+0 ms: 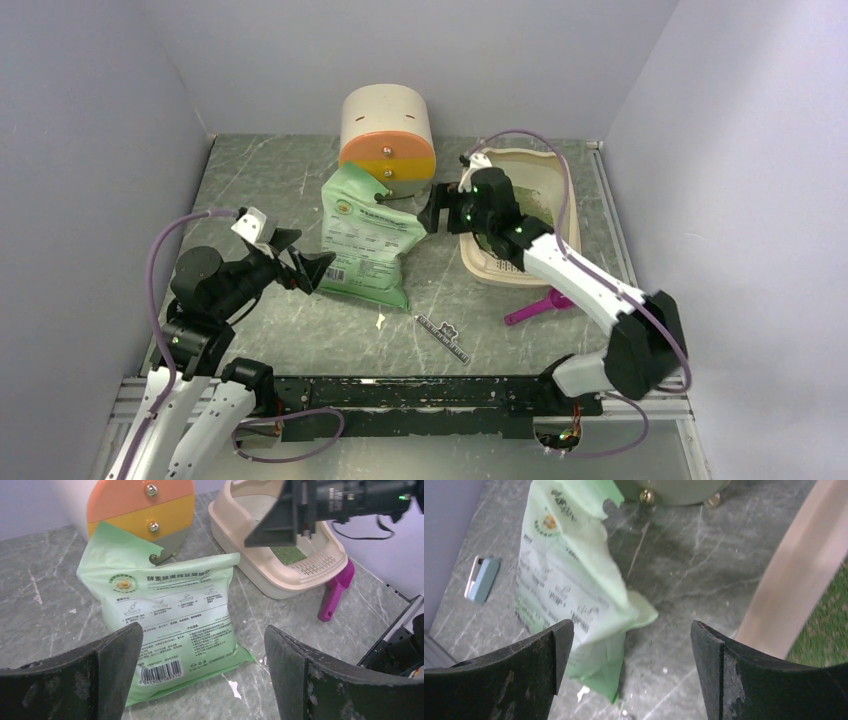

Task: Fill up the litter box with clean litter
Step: Place the clamp at the center of the board, then open the cat litter bag at the center of the board.

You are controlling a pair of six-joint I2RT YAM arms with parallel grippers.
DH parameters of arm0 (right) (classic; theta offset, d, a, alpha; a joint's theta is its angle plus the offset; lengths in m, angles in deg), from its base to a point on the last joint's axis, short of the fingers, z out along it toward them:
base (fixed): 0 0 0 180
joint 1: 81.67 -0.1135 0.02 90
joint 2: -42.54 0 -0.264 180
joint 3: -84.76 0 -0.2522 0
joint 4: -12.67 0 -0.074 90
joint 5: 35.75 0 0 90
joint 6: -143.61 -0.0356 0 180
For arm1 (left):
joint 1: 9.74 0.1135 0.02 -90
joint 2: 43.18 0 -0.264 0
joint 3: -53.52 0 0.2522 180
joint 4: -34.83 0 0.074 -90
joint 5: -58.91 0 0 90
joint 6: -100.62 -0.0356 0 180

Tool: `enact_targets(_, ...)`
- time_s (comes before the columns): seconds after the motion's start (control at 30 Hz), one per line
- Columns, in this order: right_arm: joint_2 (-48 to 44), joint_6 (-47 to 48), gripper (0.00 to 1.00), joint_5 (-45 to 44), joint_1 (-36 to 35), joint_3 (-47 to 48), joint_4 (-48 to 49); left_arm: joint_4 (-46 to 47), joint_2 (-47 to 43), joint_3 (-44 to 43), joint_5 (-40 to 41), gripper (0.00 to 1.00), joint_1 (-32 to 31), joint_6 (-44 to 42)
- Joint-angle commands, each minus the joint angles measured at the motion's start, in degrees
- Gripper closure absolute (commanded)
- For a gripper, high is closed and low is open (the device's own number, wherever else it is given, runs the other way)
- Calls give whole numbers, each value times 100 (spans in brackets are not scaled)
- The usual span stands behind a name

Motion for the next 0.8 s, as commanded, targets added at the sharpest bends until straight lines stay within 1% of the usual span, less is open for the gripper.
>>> enact_targets(0.0,926,216,9,927,367,511,671,-306,-115,-283,301,4,39,-65)
enact_targets(0.03,1151,364,9,1219,399,678,690,-345,-122,-298,294,4,34,-81)
enact_targets(0.13,1814,817,9,1744,401,1268,550,-439,-131,-348,289,4,39,-98)
enact_targets(0.3,2802,1146,6,2641,394,2233,73,-485,-84,-376,268,4,39,-115)
enact_targets(0.37,3120,1159,6,2753,359,2405,87,-460,-57,-361,245,4,39,-115)
enact_targets(0.47,3490,1381,6,2896,257,2776,-209,-445,-19,-380,204,4,39,-132)
enact_targets(0.57,3753,1666,7,2857,133,3046,-431,-503,31,-423,181,4,39,-173)
enact_targets(0.6,3802,1723,7,2722,98,3067,-417,-521,39,-435,185,4,39,-176)
enact_targets(0.67,3862,1790,16,2550,65,3077,-367,-545,53,-442,189,4,39,-190)
enact_targets(0.7,3879,1830,24,2499,70,3076,-340,-562,55,-446,192,4,39,-194)
enact_targets(0.73,3882,1863,35,2430,71,3105,-358,-567,55,-453,194,4,39,-190)
enact_targets(0.77,3874,1910,50,2407,75,3125,-369,-568,57,-455,193,4,39,-190)
